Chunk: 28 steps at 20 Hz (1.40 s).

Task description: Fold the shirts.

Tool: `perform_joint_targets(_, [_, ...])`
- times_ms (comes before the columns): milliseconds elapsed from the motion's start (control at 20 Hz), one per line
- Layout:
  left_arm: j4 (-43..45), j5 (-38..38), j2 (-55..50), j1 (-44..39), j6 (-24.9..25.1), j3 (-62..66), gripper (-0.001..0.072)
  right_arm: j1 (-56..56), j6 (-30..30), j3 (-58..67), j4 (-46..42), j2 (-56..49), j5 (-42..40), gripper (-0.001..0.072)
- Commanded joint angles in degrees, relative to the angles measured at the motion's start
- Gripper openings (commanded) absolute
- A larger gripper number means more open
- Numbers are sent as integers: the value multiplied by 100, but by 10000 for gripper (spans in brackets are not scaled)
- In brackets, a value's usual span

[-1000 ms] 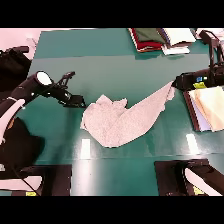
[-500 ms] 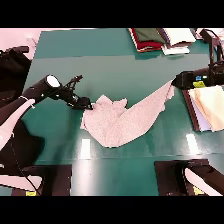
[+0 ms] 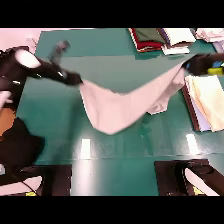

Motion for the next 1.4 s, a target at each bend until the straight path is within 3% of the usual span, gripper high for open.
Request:
perform_joint_targets(0, [389,107,1226,317,-9,1272,20,-13,-131,1185,-87,142,-68,11])
perform_joint_targets(300, [977,776,3099,354,-15,2669,19,-321,-118,2900,-612,393,164,11])
perform_joint_targets(650, [1683,815,3390,354,-490,2865,18,-1453,-118,4175,-400,-72,1314,11])
perform_joint_targets(850, [1974,-68,2396,354,-656,2852,19,-1386,-114,3298,26,-310,1329,11])
perform_joint_targets(1100, [1991,-1145,90,354,-656,2852,20,-774,-114,2151,-26,-1547,1283,10])
perform_joint_targets(1350, [2063,-1270,-2096,354,-750,2852,21,-564,-114,1727,2,-3252,675,11])
